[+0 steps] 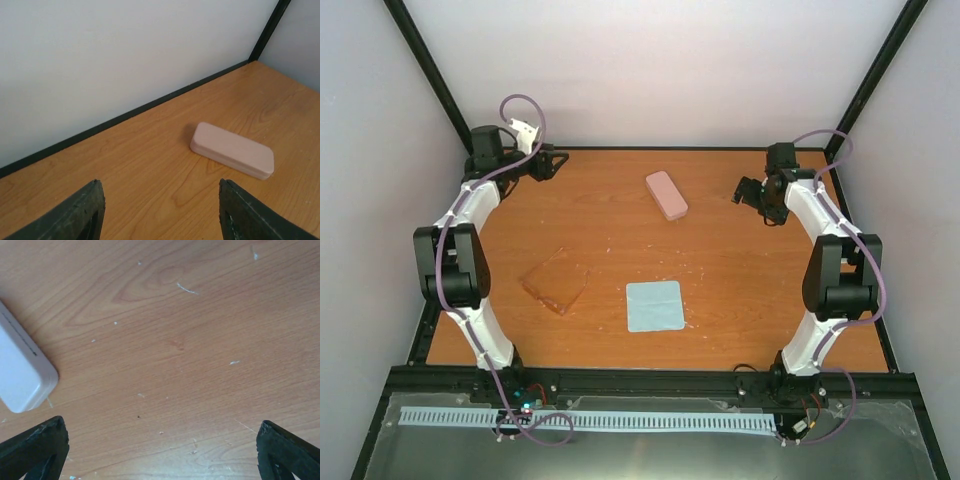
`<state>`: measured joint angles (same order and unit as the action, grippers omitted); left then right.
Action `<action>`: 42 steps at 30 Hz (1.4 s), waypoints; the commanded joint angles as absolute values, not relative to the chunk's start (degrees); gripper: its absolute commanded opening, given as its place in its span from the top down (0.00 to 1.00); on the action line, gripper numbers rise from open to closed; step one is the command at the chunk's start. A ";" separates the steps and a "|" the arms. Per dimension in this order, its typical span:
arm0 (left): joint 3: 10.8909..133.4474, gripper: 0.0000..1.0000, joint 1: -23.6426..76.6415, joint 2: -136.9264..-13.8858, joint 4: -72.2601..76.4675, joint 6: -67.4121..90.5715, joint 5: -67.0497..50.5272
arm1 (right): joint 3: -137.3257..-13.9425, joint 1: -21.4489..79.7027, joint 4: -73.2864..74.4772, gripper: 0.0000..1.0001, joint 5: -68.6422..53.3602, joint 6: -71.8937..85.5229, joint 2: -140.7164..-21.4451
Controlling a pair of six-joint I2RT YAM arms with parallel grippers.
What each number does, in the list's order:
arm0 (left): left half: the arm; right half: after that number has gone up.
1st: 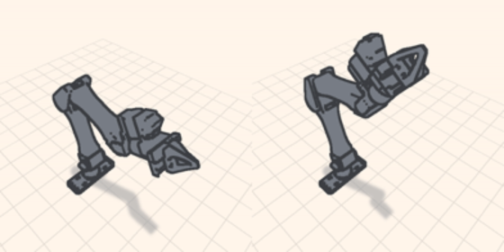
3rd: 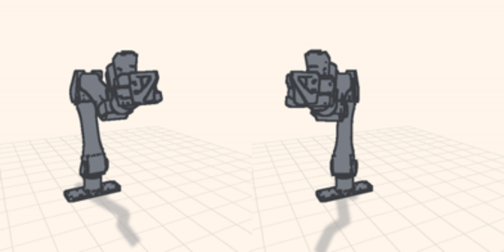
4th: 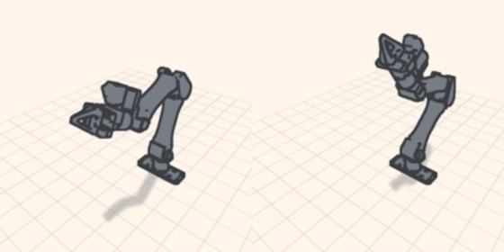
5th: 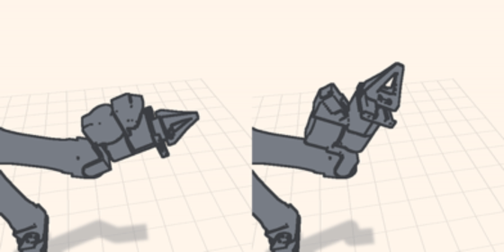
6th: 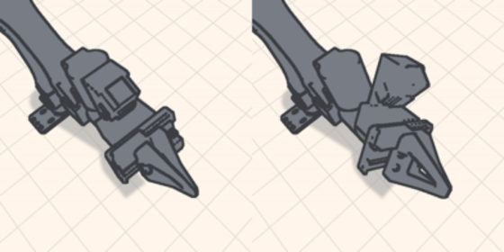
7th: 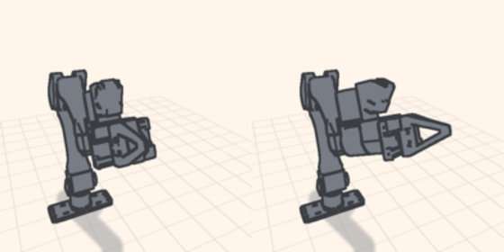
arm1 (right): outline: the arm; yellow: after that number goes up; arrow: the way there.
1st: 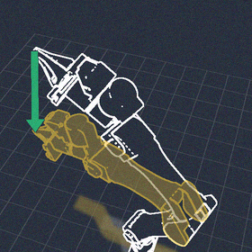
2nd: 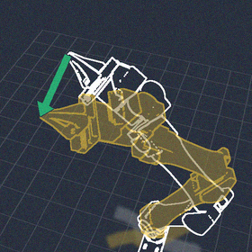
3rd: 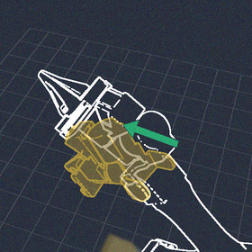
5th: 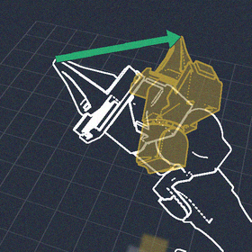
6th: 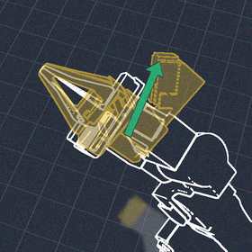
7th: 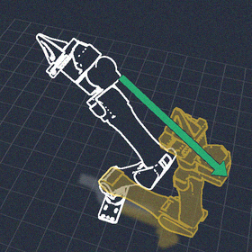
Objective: Organize the sunglasses
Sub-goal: Pick up the sunglasses case at the center of the board.
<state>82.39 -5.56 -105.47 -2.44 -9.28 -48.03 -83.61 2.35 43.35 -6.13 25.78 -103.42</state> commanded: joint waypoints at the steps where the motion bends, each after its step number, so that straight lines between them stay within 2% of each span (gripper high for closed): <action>1: 87.07 0.37 -5.60 -108.48 -6.64 -13.24 -47.19 | -81.04 1.25 39.14 0.00 -8.99 27.65 -99.71; 4: 89.77 0.38 -5.62 -110.79 -8.26 -14.24 -47.08 | -77.26 -1.42 32.35 0.00 -21.71 29.72 -99.67; 5: 90.83 0.42 -5.62 -111.54 -8.72 -14.78 -47.18 | -76.72 -1.55 30.64 0.00 -23.88 30.30 -99.65; 8: 92.59 0.54 -5.60 -112.69 -12.25 -17.12 -47.21 | -76.36 -0.52 27.10 0.00 -23.38 30.11 -98.56; 10: 92.37 0.56 -5.61 -112.50 -13.33 -18.96 -46.88 | -79.74 1.39 29.58 0.00 -19.28 27.11 -99.49; 14: 90.14 0.57 -5.71 -111.18 -14.86 -21.60 -45.80 | -98.40 10.81 46.60 0.00 -3.62 15.05 -110.06; 16: 88.88 0.66 -5.92 -110.46 -15.81 -22.32 -46.11 | -111.62 16.32 55.28 0.00 1.75 10.19 -118.98; 18: 87.93 0.74 -6.33 -109.88 -17.38 -23.08 -47.35 | -124.58 19.80 61.28 0.00 2.59 7.34 -128.46; 21: 85.68 0.75 -7.15 -109.02 -18.40 -23.27 -48.64 | -141.86 21.67 67.62 0.00 -0.26 4.76 -138.16; 23: 84.60 0.74 -7.85 -108.72 -18.59 -23.21 -48.94 | -146.69 21.76 70.38 0.00 -2.81 4.06 -141.93; 30: 84.23 0.73 -9.37 -110.21 -19.23 -22.76 -48.57 | -138.08 22.40 68.15 0.00 -2.53 1.31 -141.04; 42: 83.32 0.72 -9.94 -110.11 -20.02 -22.76 -47.25 | -139.06 22.48 65.10 0.00 -9.88 -1.66 -144.16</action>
<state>83.92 -9.65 -110.93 -18.55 -21.80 -47.55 -137.93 22.17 66.02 -6.44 0.10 -142.80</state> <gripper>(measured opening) 0.280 0.995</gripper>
